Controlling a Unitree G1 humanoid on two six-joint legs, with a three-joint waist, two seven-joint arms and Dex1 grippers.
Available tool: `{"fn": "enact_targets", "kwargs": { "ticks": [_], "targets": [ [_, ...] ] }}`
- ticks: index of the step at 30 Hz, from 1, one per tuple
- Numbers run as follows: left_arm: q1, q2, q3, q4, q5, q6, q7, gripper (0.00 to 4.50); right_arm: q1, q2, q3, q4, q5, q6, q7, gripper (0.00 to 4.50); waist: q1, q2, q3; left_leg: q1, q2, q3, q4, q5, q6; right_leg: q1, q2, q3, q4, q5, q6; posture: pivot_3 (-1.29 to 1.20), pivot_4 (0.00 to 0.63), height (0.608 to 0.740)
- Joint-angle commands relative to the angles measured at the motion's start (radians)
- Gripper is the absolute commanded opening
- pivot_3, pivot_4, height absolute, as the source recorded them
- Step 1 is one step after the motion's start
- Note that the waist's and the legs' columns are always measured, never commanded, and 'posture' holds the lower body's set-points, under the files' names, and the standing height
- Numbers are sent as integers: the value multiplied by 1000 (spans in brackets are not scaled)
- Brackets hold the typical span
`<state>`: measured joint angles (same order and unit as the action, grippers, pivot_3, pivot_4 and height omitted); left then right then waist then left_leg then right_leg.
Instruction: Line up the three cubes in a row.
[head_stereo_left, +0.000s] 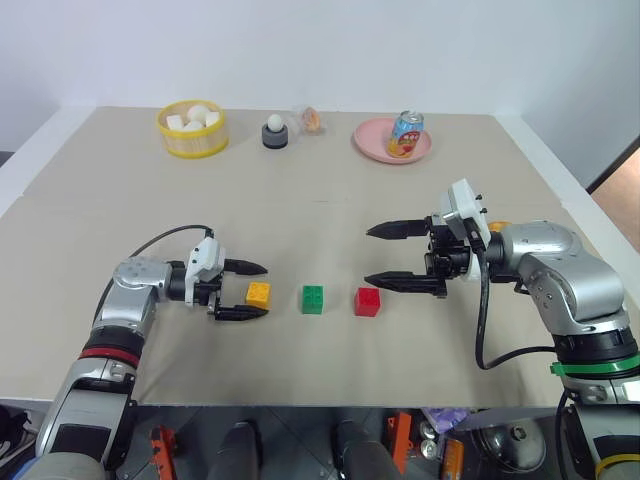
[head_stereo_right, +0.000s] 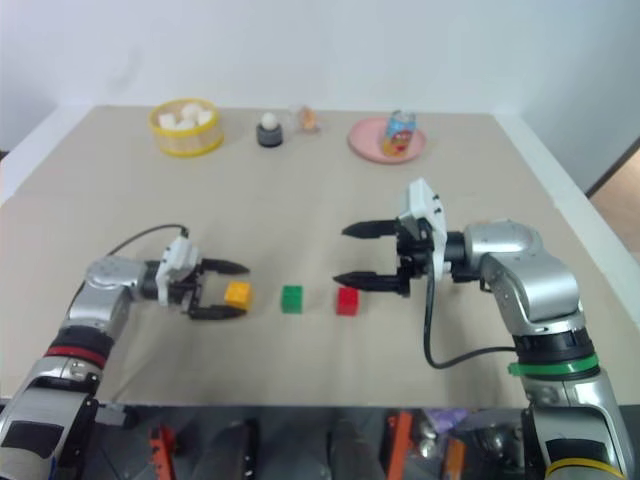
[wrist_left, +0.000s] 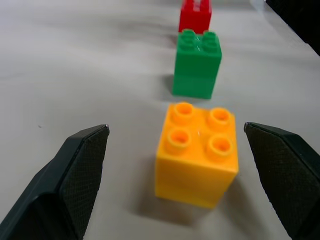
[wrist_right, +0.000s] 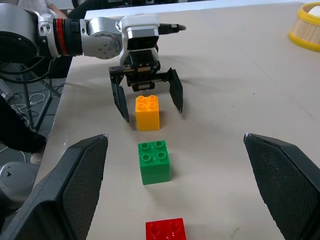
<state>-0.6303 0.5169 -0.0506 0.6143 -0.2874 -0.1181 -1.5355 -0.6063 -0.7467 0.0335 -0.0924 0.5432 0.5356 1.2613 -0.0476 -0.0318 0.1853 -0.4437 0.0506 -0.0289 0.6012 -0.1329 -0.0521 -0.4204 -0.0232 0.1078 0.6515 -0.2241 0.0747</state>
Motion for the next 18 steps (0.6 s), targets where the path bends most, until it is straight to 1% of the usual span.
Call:
{"fn": "enact_targets", "kwargs": {
  "ticks": [1,6,10,13,18],
  "targets": [
    [4,0,17,-110,-49,56,5,4475,-32,-4,-13,-2,1,-15,8,4500,0,0,0,0,0,0,0,0,0,0,0,0,0,0,0,0,150,740],
    [13,-1,21,-231,-102,173,32,4475,-39,-4,-11,7,-2,-16,12,4500,0,0,0,0,0,0,0,0,0,0,0,0,0,0,0,0,150,740],
    [1,-2,39,-287,-139,246,76,4475,-48,2,-6,17,-7,-20,13,4500,0,0,0,0,0,0,0,0,0,0,0,0,0,0,0,0,150,740],
    [-47,-11,94,-270,-161,282,174,4475,-54,13,-5,31,-19,-33,1,4500,0,0,0,0,0,0,0,0,0,0,0,0,0,0,0,0,150,740],
    [-108,-6,210,-263,-158,315,421,4475,-50,35,-36,88,-49,-55,-64,4500,0,0,0,0,0,0,1,0,0,0,0,0,0,0,1,0,150,740]
  ]
}}
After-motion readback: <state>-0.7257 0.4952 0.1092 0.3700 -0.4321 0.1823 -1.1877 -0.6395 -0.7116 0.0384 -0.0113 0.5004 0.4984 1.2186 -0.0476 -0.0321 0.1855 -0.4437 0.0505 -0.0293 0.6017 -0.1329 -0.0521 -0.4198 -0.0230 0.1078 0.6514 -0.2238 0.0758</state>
